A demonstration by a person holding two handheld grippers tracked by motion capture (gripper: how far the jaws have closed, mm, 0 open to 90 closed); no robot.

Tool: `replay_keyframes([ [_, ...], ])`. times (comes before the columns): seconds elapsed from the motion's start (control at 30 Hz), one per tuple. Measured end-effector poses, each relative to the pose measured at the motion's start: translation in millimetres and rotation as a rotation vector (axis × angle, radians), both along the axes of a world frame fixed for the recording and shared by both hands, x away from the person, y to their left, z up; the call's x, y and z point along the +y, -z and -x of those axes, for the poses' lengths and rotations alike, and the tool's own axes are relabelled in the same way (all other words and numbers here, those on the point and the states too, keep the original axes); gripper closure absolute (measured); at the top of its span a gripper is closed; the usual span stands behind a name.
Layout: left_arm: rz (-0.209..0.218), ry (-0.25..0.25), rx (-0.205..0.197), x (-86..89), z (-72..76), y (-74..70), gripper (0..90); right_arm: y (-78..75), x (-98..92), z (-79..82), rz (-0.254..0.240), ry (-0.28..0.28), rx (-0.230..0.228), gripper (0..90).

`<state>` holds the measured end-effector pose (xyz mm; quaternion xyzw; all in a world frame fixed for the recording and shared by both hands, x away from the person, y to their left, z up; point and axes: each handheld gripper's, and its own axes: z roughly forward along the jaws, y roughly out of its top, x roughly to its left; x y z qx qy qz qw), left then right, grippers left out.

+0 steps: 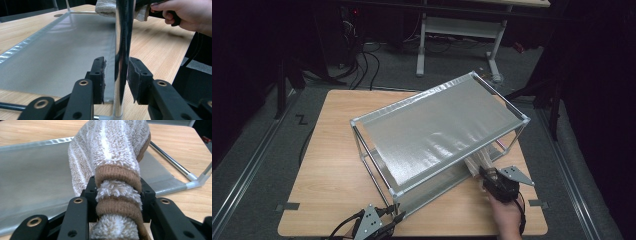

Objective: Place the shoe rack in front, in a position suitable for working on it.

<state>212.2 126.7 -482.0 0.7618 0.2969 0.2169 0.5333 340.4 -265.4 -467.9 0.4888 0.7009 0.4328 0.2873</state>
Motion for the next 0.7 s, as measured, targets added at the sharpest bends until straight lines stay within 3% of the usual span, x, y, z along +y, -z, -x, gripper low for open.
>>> replay_keyframes([
  [0.37, 0.020, 0.009, 0.001, 7.9, -2.5, 0.1, 63.3, -9.9, -5.3, 18.4, -0.014, 0.003, -0.048, 65.9],
  [0.7, 0.038, 0.028, -0.018, 4.2, -7.7, -4.6, 54.0, -21.9, -17.2, 40.1, -0.029, 0.005, -0.118, 66.4],
])
